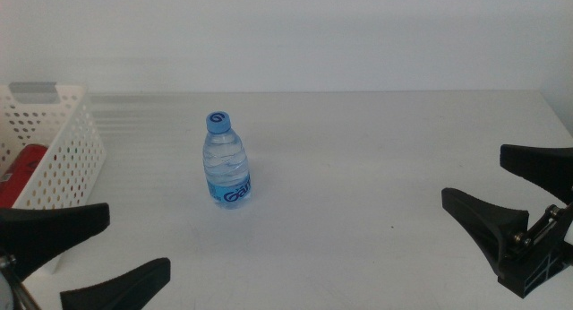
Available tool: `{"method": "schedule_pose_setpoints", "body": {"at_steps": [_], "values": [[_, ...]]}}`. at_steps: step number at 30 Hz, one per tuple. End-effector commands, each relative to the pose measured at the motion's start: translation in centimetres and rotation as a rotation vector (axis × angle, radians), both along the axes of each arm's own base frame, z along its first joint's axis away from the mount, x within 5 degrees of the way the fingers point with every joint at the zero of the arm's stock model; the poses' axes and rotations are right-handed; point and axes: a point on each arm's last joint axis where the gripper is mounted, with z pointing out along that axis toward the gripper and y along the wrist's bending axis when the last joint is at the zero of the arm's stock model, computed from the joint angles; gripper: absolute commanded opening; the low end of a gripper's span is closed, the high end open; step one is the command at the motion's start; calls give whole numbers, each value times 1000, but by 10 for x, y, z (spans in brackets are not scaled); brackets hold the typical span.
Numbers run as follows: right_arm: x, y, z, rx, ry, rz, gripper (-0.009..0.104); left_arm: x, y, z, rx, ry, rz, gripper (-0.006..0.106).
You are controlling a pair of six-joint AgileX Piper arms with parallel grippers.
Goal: Use arms to grab the bottles and put them into the dustbin to the left of the table.
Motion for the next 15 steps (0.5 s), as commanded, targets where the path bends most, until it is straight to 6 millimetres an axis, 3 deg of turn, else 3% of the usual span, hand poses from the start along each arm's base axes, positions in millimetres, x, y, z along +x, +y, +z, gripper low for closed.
{"method": "schedule_pose_setpoints", "body": {"at_steps": [1, 10, 15], "values": [[1, 0, 16, 46, -101, 6, 67, 1, -1, 18, -102, -80, 6, 86], [1, 0, 16, 46, -101, 6, 67, 6, -4, 22, -146, -82, 16, 86], [0, 0, 16, 45, -99, 6, 67, 13, -9, 34, -146, -132, 18, 86]]}}
